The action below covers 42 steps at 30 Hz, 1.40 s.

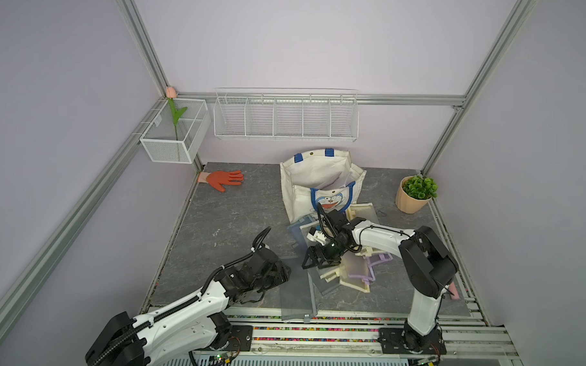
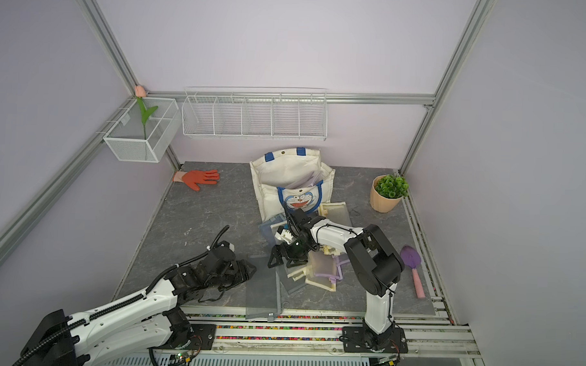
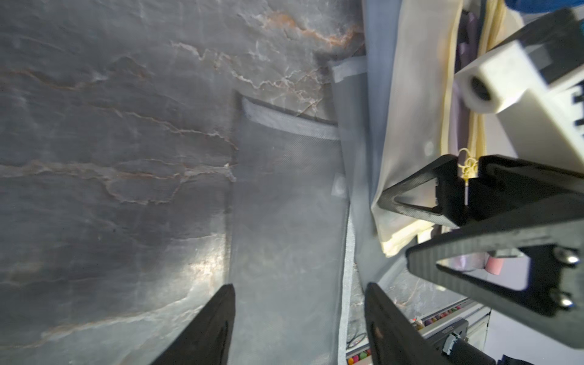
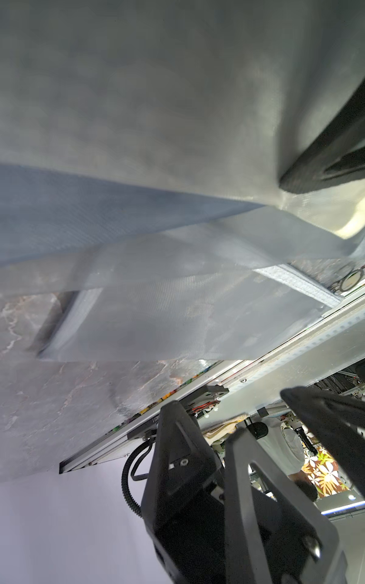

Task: Put the pencil pouch into the canvas bag
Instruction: Pick up the pencil pouch from the center of the board.

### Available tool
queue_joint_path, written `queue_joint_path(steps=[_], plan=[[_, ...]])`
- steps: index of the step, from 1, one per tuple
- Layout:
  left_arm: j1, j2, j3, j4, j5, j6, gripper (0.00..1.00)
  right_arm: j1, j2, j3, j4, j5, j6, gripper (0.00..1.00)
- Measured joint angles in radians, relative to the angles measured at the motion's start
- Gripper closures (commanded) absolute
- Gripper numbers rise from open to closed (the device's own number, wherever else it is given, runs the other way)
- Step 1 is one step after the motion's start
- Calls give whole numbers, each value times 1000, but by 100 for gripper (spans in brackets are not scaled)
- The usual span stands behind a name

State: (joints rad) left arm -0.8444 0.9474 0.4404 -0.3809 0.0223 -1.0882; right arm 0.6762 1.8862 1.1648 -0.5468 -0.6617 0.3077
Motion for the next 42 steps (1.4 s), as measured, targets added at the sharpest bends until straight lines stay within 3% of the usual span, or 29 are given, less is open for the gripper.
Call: queue_joint_path(steps=[10,17,23,28,42], plan=[[0,13,-2,8,2,0,35,-31,-58,-8,-39,70,-28,2],[0,2,-15,11,2,0,35,45,-123,3,-63,42,-26,2],[0,43,-20,38,17,0,35,109,-49,21,-61,-15,-25,2],[0,80,-35,78,39,-2,35,110,42,34,-60,-39,-26,3],[-1,220,-64,283,100,-37,43,93,95,65,-46,-109,-23,12]])
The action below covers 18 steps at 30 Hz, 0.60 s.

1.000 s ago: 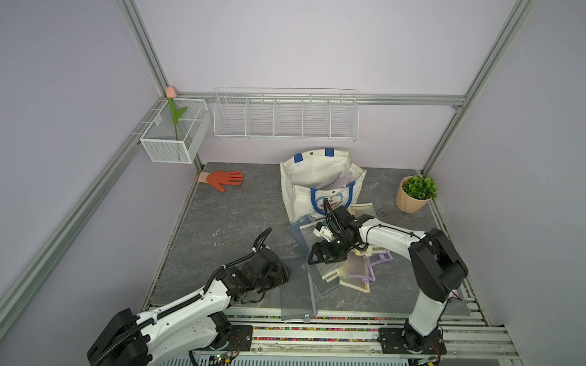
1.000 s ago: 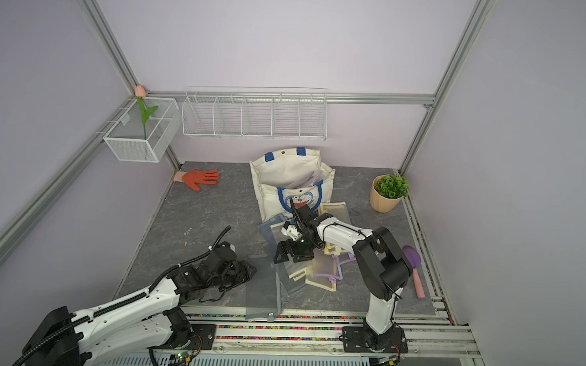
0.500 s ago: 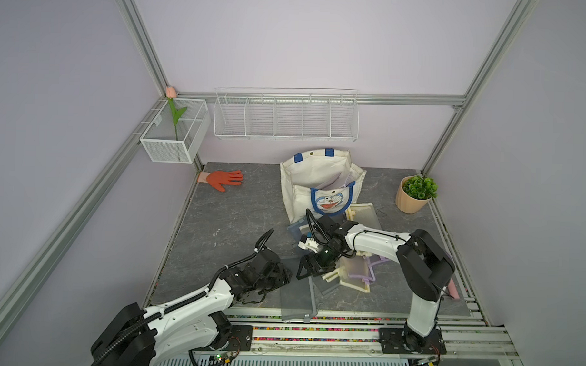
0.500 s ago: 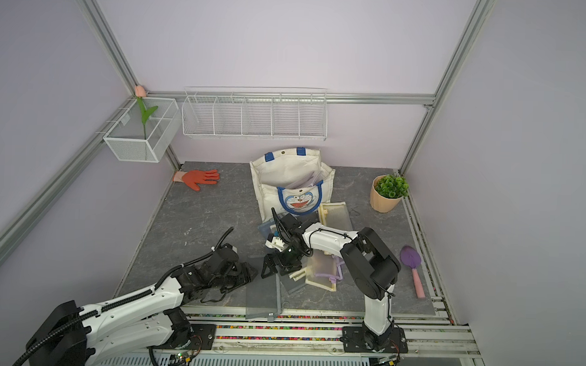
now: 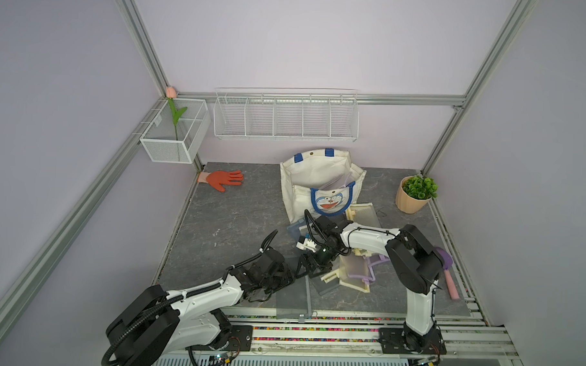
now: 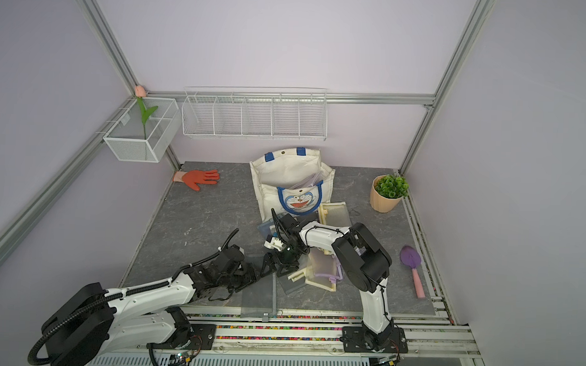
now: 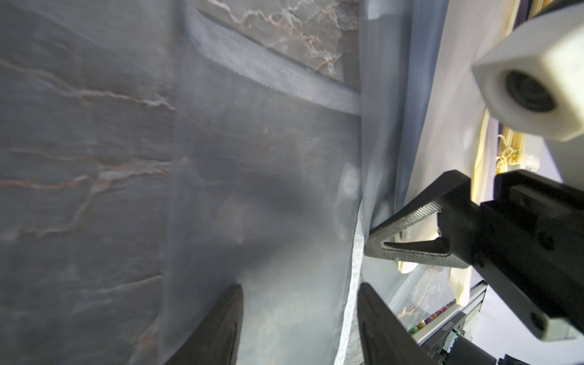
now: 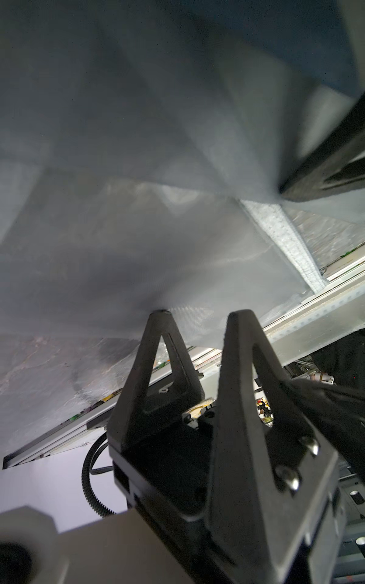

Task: Put the pencil pouch into the canvas bag
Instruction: Pick up the pencil pouch from the center of the board.

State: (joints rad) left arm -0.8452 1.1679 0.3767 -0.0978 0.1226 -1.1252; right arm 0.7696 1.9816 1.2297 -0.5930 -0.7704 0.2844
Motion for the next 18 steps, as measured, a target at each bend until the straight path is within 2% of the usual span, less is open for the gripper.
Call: queue_joint_path(steps=[4,8,11,13,18], plan=[[-3,-21,1,-28,-11,-9,45,-1,0,0,4,-1,0,13],[-5,-199,24,-214,-79,-6,47,3,-10,0,-5,18,-5,13],[-1,-348,29,-294,-127,-12,48,12,-37,-5,-32,55,-16,13],[4,-397,24,-328,-145,-22,48,22,-55,-6,-54,68,-24,13],[9,-388,-29,-348,-151,-44,46,65,-67,-6,-91,81,-39,14]])
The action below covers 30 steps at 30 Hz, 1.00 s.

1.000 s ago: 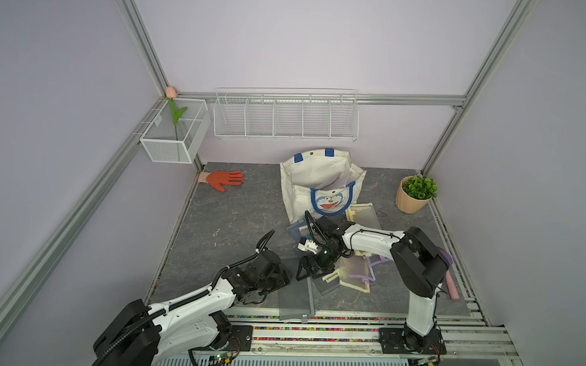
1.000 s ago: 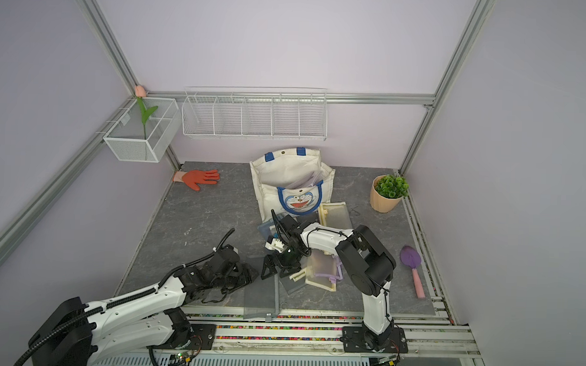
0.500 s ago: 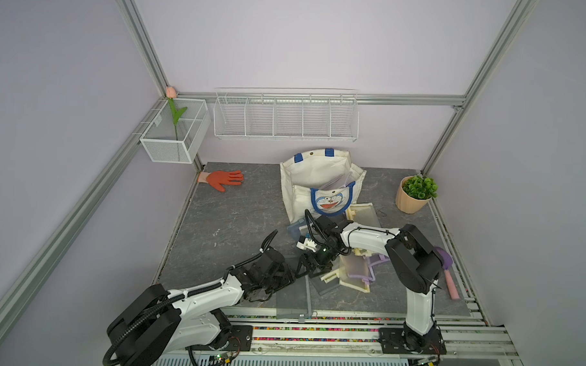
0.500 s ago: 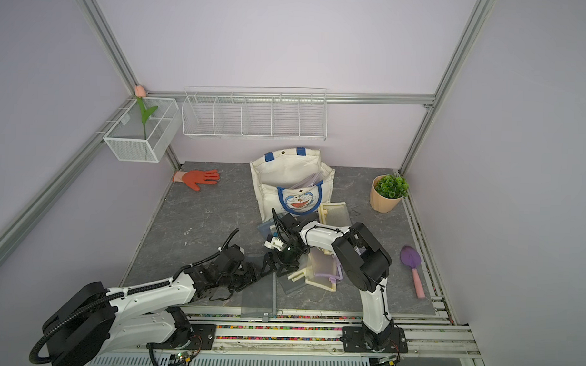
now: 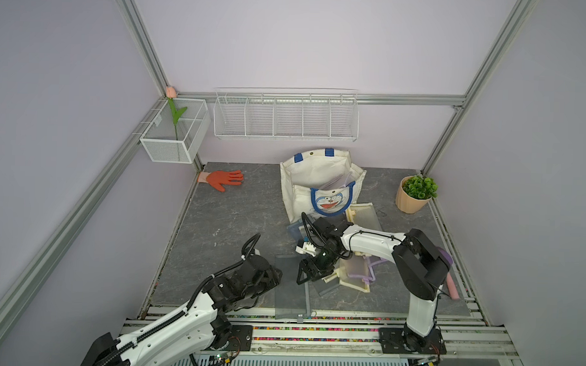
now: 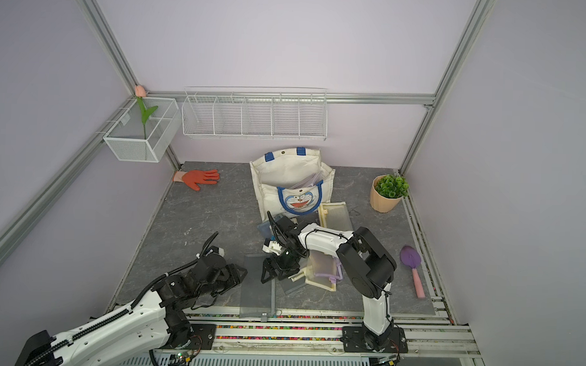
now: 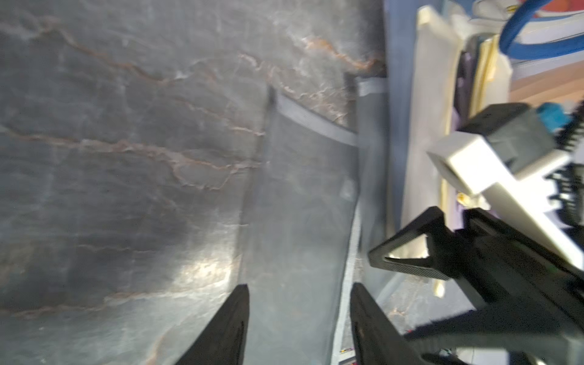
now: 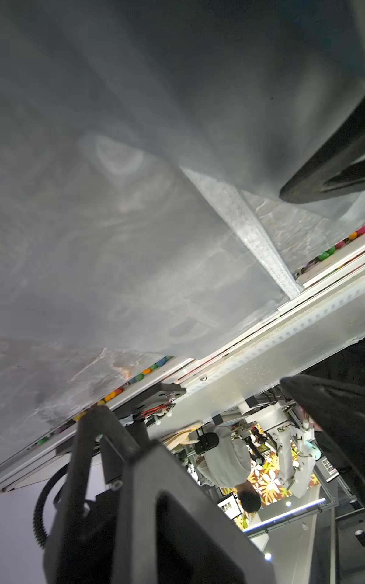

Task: Put the pencil pouch into the canvas bag
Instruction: Pick up the pencil pouch from the center of the board.

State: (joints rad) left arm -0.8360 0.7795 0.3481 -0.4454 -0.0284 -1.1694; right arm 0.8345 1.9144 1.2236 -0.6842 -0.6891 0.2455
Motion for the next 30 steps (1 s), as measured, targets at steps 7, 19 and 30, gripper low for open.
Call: queue_joint_path(steps=[7,19,30], plan=[[0,122,-32,72,23,-13,44,17,34,0,-8,-5,-11,15],[-2,365,-51,474,124,-43,66,6,89,23,21,-74,10,37],[-13,184,-62,387,75,-47,85,-19,95,13,56,-50,10,82]])
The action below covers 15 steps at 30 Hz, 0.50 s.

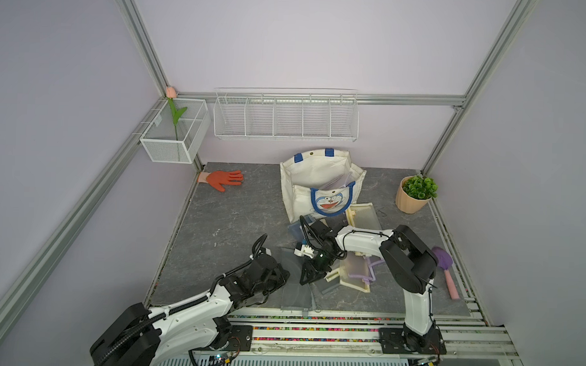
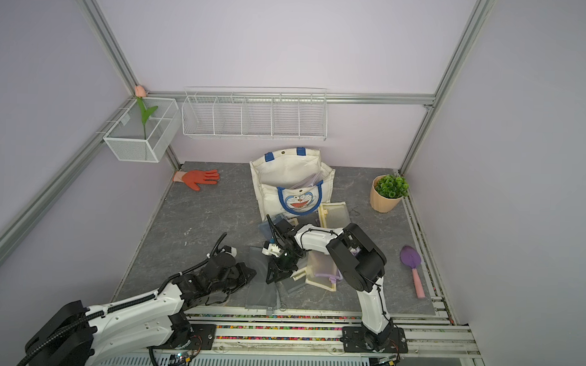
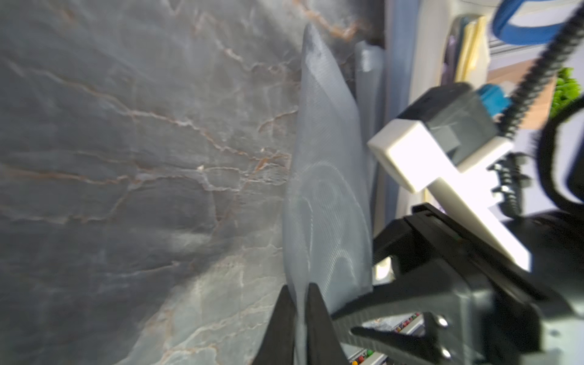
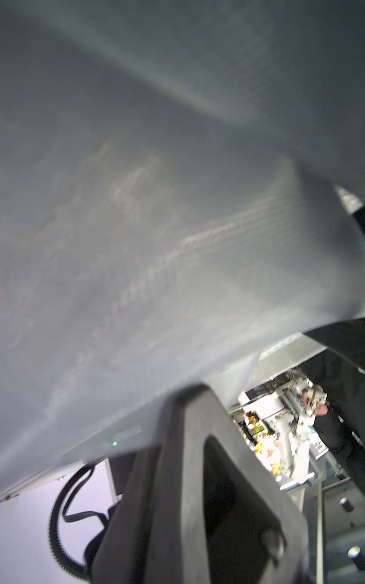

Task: Put the pencil pouch into the canvas bag
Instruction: Pick up the pencil pouch from the center of the board.

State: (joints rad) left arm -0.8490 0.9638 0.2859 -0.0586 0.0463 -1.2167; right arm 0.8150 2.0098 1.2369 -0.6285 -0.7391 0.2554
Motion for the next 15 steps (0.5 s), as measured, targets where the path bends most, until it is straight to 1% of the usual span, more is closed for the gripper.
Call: queue_joint_path(steps=[3,5,7,9,12,15], plan=[[0,-68,2,-65,-21,10,71,0,-5,0,2,-6,-8,87],[0,-130,21,-130,-43,24,58,0,-29,-3,2,-9,-14,90],[0,-201,64,-208,-71,48,44,0,-78,-6,1,-10,-22,93],[5,-275,140,-286,-96,83,34,0,-147,-6,2,-11,-29,93],[29,-340,256,-370,-118,150,24,-1,-257,-6,15,-29,-34,93],[42,-364,347,-420,-123,222,20,-2,-334,-5,35,-55,-37,93]])
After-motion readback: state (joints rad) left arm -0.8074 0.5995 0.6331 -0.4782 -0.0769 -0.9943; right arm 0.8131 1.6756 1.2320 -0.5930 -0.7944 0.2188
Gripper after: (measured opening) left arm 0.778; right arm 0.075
